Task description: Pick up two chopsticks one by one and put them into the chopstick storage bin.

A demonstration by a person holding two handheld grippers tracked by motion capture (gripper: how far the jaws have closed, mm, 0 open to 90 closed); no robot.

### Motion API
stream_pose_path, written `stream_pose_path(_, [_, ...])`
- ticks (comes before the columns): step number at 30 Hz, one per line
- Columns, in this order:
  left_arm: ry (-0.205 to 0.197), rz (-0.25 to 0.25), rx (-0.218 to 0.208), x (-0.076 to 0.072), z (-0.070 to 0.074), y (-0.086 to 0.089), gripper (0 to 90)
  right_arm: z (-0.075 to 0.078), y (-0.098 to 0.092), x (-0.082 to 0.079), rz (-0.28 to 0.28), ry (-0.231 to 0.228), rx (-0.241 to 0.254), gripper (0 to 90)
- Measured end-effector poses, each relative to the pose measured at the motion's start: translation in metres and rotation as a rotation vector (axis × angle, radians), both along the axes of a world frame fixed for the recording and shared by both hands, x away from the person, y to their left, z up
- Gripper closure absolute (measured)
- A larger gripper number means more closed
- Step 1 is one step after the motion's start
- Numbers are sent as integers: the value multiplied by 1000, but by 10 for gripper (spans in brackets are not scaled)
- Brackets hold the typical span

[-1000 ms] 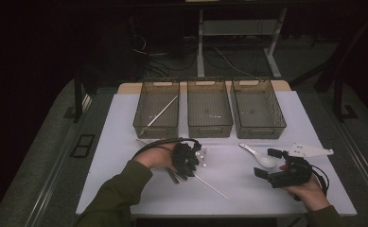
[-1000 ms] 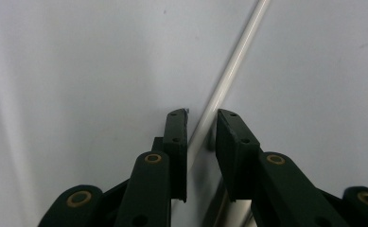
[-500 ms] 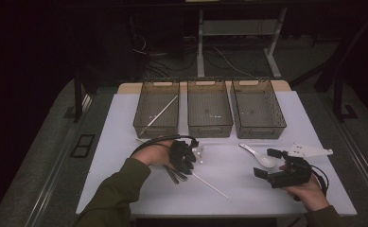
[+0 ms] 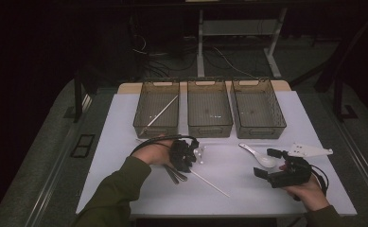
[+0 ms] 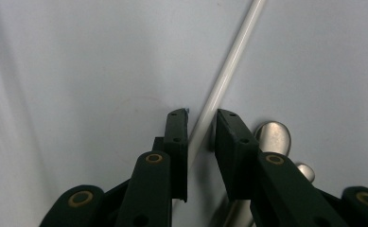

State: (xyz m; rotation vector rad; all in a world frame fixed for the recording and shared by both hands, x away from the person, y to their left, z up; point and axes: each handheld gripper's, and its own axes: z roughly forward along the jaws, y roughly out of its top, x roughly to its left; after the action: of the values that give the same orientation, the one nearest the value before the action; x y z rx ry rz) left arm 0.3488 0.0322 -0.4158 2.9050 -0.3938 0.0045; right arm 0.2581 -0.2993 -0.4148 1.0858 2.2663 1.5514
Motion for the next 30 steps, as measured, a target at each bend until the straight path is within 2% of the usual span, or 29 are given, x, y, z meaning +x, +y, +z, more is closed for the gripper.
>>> stream_pose_path(5, [-7, -28, 29, -2, -1, -5, 745, 0, 0, 0, 0, 0, 1, 15])
stream_pose_path(8, [-28, -81, 57, -3, 1, -7, 767, 0, 0, 0, 1, 1, 2, 15])
stream_pose_path(10, [-19, -86, 67, -3, 1, -8, 796, 0, 1, 0, 5, -1, -2, 15])
stream_pose_path(16, [-7, -69, 59, -3, 0, -8, 834, 0, 1, 0, 2, 1, 3, 15])
stream_pose_path(18, [-12, -86, 69, -2, 1, -8, 839, 0, 1, 0, 3, 1, 3, 15])
stream_pose_path(23, [-4, -92, 61, 0, 1, -7, 843, 0, 1, 0, 5, -1, 0, 15])
stream_pose_path(25, [18, -58, 45, -1, 0, -6, 843, 0, 2, 1, 5, 1, -2, 15])
stream_pose_path(26, [7, -67, 38, 1, 0, -6, 843, 0, 2, 1, 6, 0, -1, 15])
stream_pose_path(28, [11, -39, 20, 1, 0, -6, 844, 0, 2, 1, 5, 0, -1, 15])
stream_pose_path(30, [-12, -34, 12, 3, 1, -7, 843, 0, 2, 1, 5, 1, -1, 15])
